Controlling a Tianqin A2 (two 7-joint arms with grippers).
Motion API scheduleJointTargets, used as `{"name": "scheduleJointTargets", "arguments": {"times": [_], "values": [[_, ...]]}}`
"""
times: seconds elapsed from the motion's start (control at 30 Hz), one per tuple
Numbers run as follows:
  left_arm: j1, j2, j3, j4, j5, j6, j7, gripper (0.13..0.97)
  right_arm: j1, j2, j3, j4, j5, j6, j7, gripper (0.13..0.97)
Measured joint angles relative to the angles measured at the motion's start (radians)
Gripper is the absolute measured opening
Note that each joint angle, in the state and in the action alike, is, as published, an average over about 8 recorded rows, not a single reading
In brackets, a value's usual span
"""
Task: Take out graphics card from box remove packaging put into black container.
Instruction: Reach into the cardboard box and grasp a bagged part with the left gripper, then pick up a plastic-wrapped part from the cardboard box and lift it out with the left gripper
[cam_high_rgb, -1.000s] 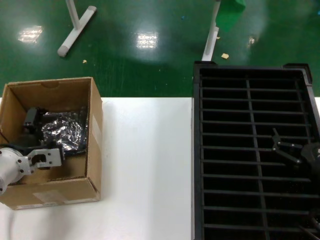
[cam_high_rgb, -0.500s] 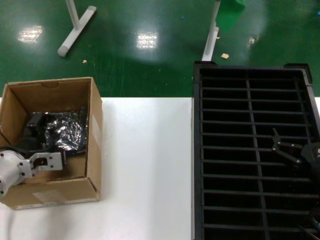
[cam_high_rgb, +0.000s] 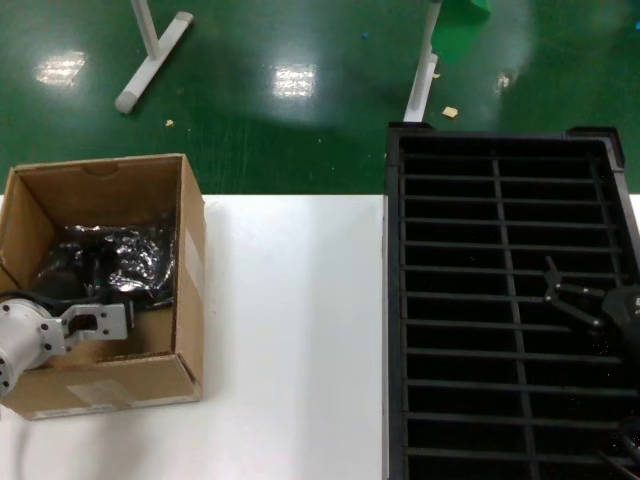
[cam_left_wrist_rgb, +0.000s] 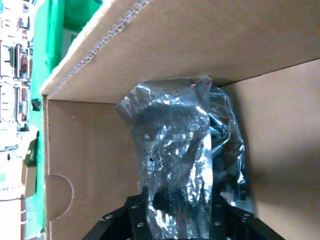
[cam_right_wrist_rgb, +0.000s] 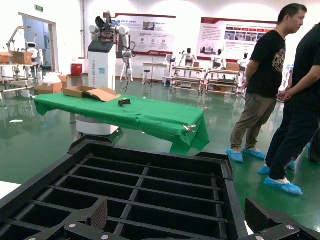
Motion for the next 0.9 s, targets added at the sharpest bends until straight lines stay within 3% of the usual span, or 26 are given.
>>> {"name": "scheduleJointTargets", "arguments": {"times": [0.2, 0.5, 0.9], "values": [[0.008, -0.017, 0.0, -0.037, -0.002, -0.023, -0.001, 0.333, 0.0, 0.0, 0.0, 0.0, 0.0, 0.0, 0.0, 0.966], [0.023, -0.026, -0.007, -0.053, 0.017, -0.032, -0.022, 0.203, 0.0, 0.0, 0.0, 0.0, -0.001, 0.0, 0.001, 0.966], [0.019, -0.029, -0.001, -0.039, 0.001, -0.02, -0.02, 0.145, 0.0, 0.0, 0.0, 0.0, -0.001, 0.0, 0.001, 0.966]]}}
